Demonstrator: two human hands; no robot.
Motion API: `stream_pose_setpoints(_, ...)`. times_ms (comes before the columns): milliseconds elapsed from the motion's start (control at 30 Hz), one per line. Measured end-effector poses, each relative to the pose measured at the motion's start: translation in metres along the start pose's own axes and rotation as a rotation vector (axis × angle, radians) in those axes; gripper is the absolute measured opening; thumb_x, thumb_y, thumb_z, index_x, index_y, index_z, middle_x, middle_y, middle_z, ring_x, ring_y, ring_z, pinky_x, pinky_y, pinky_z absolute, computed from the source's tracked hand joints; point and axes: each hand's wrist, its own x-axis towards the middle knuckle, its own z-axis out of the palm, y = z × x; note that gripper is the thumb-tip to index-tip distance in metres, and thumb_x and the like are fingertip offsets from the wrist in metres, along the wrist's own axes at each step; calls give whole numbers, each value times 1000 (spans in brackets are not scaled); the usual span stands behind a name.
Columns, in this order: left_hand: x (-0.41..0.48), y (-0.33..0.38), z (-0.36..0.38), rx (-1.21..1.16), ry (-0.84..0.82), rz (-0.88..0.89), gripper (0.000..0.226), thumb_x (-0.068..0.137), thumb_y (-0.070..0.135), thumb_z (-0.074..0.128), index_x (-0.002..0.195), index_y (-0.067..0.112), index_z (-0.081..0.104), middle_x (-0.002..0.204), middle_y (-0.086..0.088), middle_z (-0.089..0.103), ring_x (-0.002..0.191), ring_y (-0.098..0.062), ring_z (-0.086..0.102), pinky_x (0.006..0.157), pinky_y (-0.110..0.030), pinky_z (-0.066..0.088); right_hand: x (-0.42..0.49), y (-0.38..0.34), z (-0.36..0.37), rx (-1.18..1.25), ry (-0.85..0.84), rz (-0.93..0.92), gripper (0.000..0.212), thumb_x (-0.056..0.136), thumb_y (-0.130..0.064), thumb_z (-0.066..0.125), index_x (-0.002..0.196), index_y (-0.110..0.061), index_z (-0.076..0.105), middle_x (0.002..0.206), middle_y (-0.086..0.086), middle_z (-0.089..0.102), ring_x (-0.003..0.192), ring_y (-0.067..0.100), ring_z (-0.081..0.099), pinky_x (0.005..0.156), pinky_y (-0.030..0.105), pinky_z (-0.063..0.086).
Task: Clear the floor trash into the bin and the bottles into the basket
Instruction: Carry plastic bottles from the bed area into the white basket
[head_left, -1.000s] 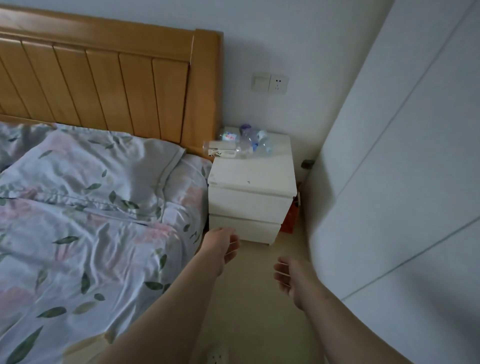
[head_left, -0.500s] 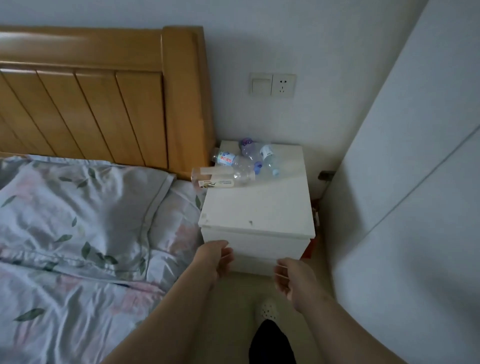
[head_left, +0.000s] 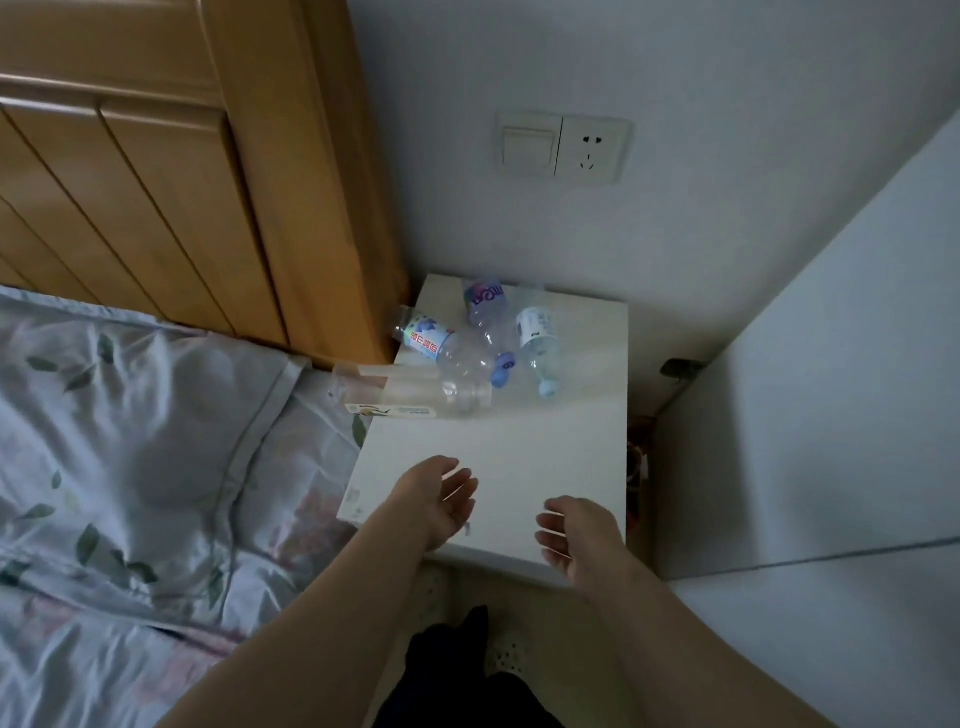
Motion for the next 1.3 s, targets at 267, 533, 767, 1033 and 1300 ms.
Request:
stream_pose_setpoints(267,57,58,61,-213,70,-198,62,82,22,72,135,10,42,126,-9,45,122,-25,48,90,-37,46,65,-66,31,8,128,2,13,94,-7,50,82,-8,55,77,8,55,66,19,53,88,37,50)
stream_pose_setpoints(533,132,69,101,-311,74,-325,65,80,40,70,133,14,44,132,-4,42,113,-18,47,90,-31,43,150,-106,84,-51,261,-115,56,86,-20,57,137,-12,34,108,13,50,70,23,51,58,30,43)
stream_pose_setpoints(767,176,77,109,-510,59,-378,54,76,41,74,114,11,50,86,-2,46,75,-10,52,74,-24,46,192,-136,92,-131,297,-87,62,80,-23,63,135,-14,36,122,15,52,80,27,55,64,33,48)
stream_pose_setpoints(1033,189,90,83,-580,150,-336,35,74,37,77,80,14,51,89,-3,47,67,-11,52,59,-21,46,200,-142,100,-153,216,-35,15,87,-13,59,99,-9,50,73,5,46,60,20,47,72,35,46)
stream_pose_setpoints(1300,140,74,45,-399,204,-173,45,73,35,78,106,16,55,96,-3,56,70,-11,56,57,-24,47,145,-123,85,7,46,-1,16,91,-24,54,85,-10,51,81,4,56,65,16,55,58,27,45)
